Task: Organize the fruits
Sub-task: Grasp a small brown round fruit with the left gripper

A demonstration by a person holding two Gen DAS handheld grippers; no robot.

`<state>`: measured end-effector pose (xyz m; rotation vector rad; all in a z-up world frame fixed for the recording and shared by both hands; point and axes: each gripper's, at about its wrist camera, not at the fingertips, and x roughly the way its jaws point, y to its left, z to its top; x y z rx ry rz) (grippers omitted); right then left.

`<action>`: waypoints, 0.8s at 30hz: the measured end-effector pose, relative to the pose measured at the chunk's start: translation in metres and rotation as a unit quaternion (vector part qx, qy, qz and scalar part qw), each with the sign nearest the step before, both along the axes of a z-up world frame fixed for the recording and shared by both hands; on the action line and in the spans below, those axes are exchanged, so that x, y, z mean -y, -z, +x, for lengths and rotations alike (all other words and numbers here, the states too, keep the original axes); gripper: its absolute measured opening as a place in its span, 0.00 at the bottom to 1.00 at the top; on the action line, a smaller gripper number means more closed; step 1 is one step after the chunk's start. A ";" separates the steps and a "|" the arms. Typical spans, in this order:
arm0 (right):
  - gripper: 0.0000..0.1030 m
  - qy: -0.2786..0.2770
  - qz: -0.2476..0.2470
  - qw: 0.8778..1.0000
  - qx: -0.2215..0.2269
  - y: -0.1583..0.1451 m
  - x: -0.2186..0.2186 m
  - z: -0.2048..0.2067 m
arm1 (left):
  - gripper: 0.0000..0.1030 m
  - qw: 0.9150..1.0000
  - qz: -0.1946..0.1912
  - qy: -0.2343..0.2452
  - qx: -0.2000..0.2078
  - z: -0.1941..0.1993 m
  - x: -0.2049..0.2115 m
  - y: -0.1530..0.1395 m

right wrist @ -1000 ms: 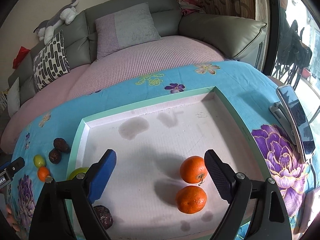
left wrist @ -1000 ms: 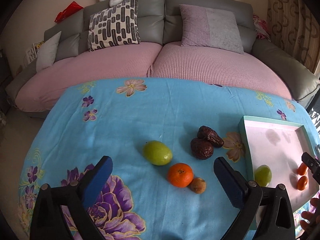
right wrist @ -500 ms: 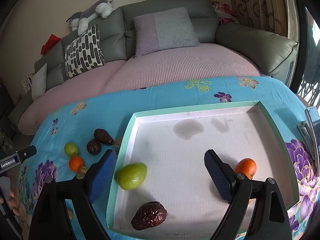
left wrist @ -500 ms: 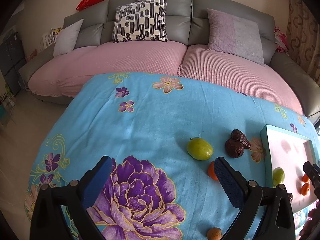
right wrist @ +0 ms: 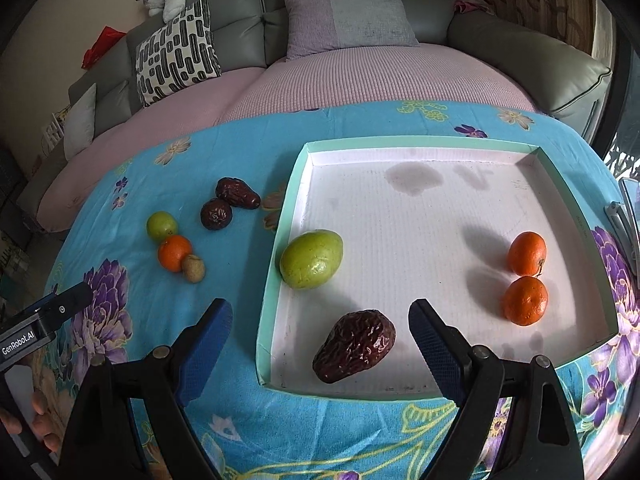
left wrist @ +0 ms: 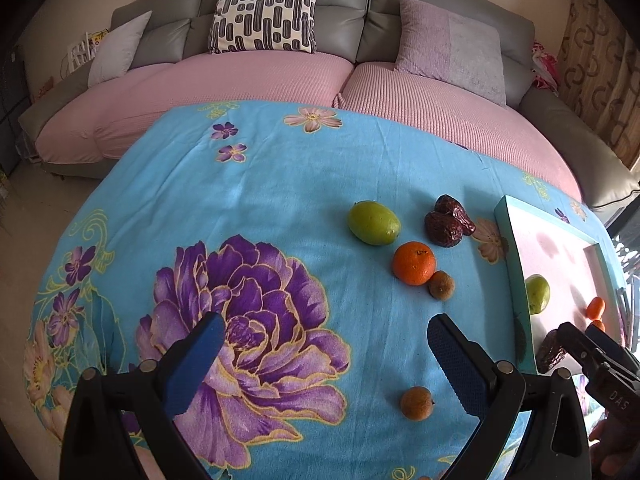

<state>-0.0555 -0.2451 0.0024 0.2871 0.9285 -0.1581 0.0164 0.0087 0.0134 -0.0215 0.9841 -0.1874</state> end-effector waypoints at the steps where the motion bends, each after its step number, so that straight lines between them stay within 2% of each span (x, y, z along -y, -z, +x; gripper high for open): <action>1: 0.88 0.000 0.000 1.000 -0.002 0.000 -0.002 -0.002 | 0.99 1.000 -0.001 0.000 -0.008 -0.001 0.000 0.004; 5: 0.88 0.002 -0.002 1.000 0.004 -0.004 -0.003 -0.004 | 0.97 1.000 0.005 0.014 -0.027 -0.008 0.007 0.016; 7: 0.88 0.009 -0.003 1.000 0.005 -0.004 -0.001 -0.005 | 0.85 0.999 -0.013 0.031 -0.038 -0.010 0.010 0.019; 13: 0.88 0.023 0.003 1.000 -0.002 -0.003 0.007 -0.005 | 0.58 0.993 -0.048 0.085 -0.073 -0.015 0.029 0.027; 18: 0.88 0.020 0.002 1.000 -0.002 -0.003 0.006 -0.005 | 0.49 0.990 -0.027 0.107 -0.085 -0.020 0.048 0.034; 24: 0.88 0.019 0.002 1.000 -0.005 -0.002 0.006 -0.004 | 0.40 0.986 -0.026 0.124 -0.105 -0.023 0.059 0.042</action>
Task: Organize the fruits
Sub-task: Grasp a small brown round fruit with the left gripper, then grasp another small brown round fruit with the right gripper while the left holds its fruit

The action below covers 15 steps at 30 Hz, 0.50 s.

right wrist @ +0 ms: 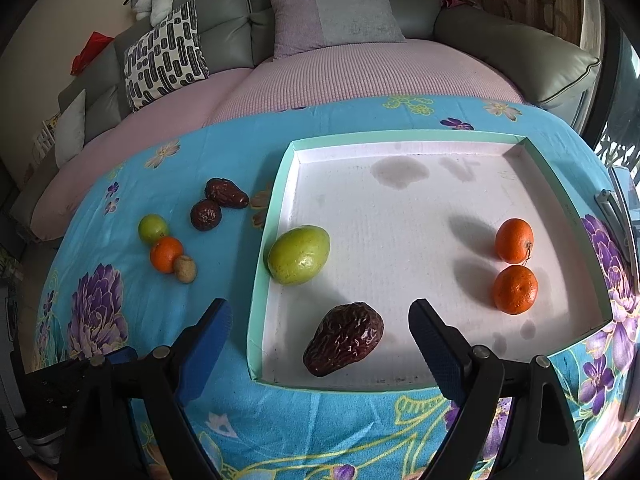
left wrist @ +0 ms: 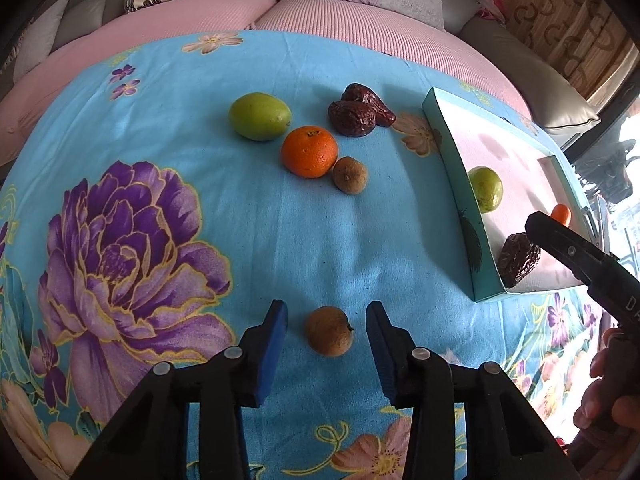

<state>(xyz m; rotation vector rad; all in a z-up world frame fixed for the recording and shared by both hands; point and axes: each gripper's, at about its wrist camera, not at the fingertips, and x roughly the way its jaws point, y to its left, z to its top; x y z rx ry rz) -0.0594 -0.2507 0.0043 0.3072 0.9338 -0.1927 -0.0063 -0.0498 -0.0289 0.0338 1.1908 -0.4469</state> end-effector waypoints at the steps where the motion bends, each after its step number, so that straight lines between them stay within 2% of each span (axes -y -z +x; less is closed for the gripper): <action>1: 0.88 0.000 0.000 1.000 0.000 0.000 0.000 0.000 | 0.38 1.000 -0.002 0.004 -0.001 -0.001 0.002 0.000; 5: 0.88 0.000 0.000 1.000 -0.001 0.001 0.000 0.000 | 0.33 1.000 0.001 0.009 -0.004 -0.002 0.008 0.003; 7: 0.88 0.000 0.000 1.000 -0.001 0.001 0.000 0.000 | 0.26 1.000 0.004 0.006 -0.003 -0.001 0.011 0.005; 12: 0.88 -0.001 0.000 1.000 -0.002 0.001 0.000 0.001 | 0.26 1.000 -0.005 0.010 0.005 -0.004 0.010 0.003; 15: 0.88 -0.003 -0.001 1.000 -0.001 0.000 -0.002 0.001 | 0.26 1.000 -0.012 0.003 0.023 0.000 0.004 -0.007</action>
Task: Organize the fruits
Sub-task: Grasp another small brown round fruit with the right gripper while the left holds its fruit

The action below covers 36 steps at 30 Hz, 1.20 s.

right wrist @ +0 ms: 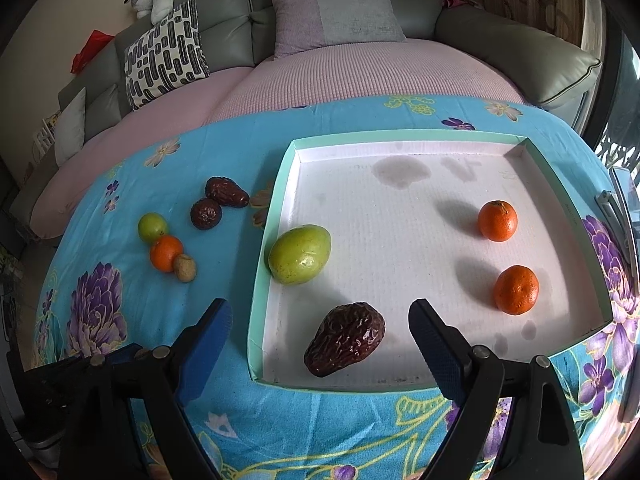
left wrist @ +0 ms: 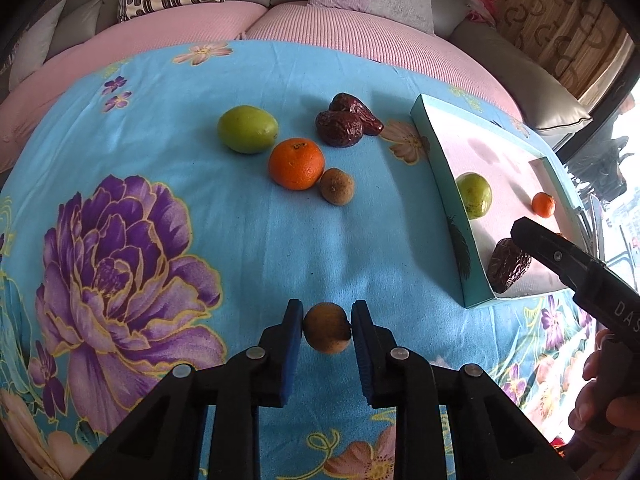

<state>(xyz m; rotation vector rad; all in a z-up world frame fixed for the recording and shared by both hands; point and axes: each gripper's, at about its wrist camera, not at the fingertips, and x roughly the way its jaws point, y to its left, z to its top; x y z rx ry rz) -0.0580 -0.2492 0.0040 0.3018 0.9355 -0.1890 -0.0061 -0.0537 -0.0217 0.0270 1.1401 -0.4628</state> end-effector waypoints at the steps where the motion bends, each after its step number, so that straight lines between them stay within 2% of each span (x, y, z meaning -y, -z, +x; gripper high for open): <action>1: 0.88 -0.002 -0.001 1.000 0.001 0.000 -0.001 0.001 | 0.26 1.000 0.003 -0.007 0.012 0.002 -0.002 -0.004; 4: 0.88 -0.019 -0.004 1.000 0.009 -0.001 -0.010 0.004 | 0.26 0.999 0.012 -0.032 0.041 0.011 -0.011 -0.014; 10: 0.88 -0.064 -0.022 0.997 0.033 -0.005 -0.037 0.016 | 0.26 0.995 -0.008 -0.080 0.058 0.037 -0.030 -0.024; 13: 0.88 -0.086 -0.014 0.996 0.036 -0.001 -0.048 0.025 | 0.26 0.990 0.003 -0.103 0.091 0.049 -0.040 -0.031; 16: 0.87 -0.101 -0.016 0.993 0.053 -0.001 -0.056 0.035 | 0.26 0.986 -0.003 -0.122 0.110 0.057 -0.049 -0.032; 18: 0.87 -0.109 -0.022 0.992 0.064 0.001 -0.062 0.043 | 0.26 0.986 -0.020 -0.135 0.100 0.067 -0.057 -0.027; 20: 0.87 -0.124 -0.018 0.990 0.068 0.004 -0.068 0.050 | 0.26 0.984 -0.062 -0.150 0.069 0.076 -0.067 -0.019; 22: 0.80 -0.141 -0.014 0.988 0.068 0.008 -0.076 0.056 | 0.26 0.982 -0.080 -0.165 0.051 0.082 -0.071 -0.015; 24: 0.69 -0.149 -0.012 0.987 0.065 0.012 -0.083 0.060 | 0.26 0.981 -0.062 -0.175 0.061 0.085 -0.071 -0.012; 26: 0.67 -0.154 -0.012 0.986 0.061 0.016 -0.089 0.065 | 0.26 0.980 -0.044 -0.181 0.073 0.089 -0.071 -0.012; 30: 0.49 -0.170 -0.008 0.984 0.047 0.025 -0.100 0.077 | 0.26 0.979 -0.054 -0.189 0.060 0.095 -0.076 -0.007; 33: 0.40 -0.179 -0.009 0.983 0.036 0.033 -0.106 0.086 | 0.26 0.978 -0.052 -0.191 0.060 0.096 -0.077 -0.007; 36: 0.37 -0.177 -0.014 0.984 0.023 0.042 -0.108 0.092 | 0.26 0.978 -0.055 -0.193 0.058 0.099 -0.078 -0.004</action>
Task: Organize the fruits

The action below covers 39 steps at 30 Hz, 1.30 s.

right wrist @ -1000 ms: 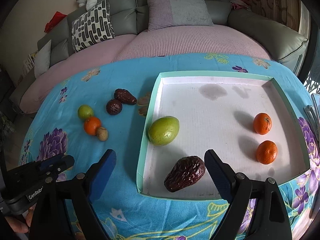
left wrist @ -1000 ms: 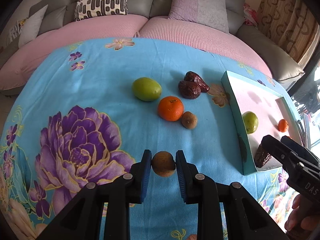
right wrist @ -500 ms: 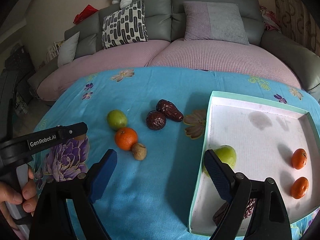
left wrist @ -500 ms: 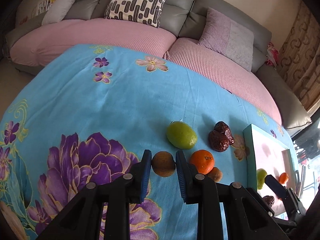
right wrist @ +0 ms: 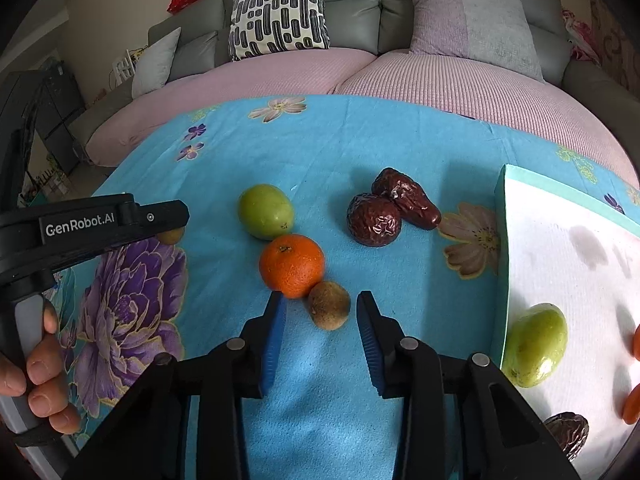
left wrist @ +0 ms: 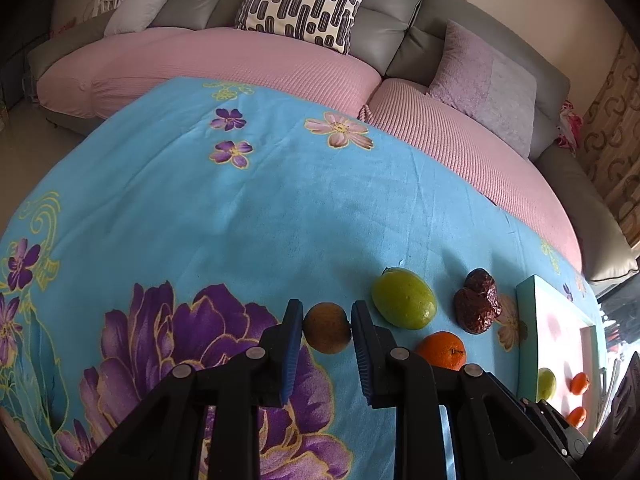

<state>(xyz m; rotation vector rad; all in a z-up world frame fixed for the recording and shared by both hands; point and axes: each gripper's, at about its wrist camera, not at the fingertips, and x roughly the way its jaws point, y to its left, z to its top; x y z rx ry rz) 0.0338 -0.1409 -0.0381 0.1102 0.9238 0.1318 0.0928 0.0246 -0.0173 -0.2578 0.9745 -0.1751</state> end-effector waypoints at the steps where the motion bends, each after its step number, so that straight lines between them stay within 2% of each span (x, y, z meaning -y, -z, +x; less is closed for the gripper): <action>1: 0.36 0.000 -0.001 1.000 -0.003 0.002 0.000 0.001 | 0.26 1.000 0.000 0.000 -0.001 0.000 0.000 0.001; 3: 0.28 0.001 -0.006 1.000 -0.008 0.007 0.000 0.002 | 0.26 1.000 0.000 0.000 -0.005 0.001 0.001 0.003; 6: 0.24 0.004 -0.003 1.000 -0.008 0.008 0.002 0.002 | 0.26 1.000 0.002 0.003 -0.003 0.000 0.002 0.002; 10: 0.23 -0.001 0.008 1.000 0.002 0.002 0.005 -0.002 | 0.26 1.000 0.004 0.007 0.000 -0.002 0.003 0.000; 15: 0.23 0.011 0.007 0.999 0.035 -0.024 0.013 -0.009 | 0.26 1.000 0.004 0.007 0.011 -0.004 0.004 -0.007; 25: 0.23 0.088 0.019 0.994 0.069 -0.059 0.074 -0.031 | 0.26 0.998 0.008 0.035 0.042 -0.015 0.023 -0.027; 39: 0.23 0.210 -0.025 0.975 0.075 -0.079 0.174 -0.070 | 0.26 0.990 0.013 0.117 0.075 -0.036 0.074 -0.043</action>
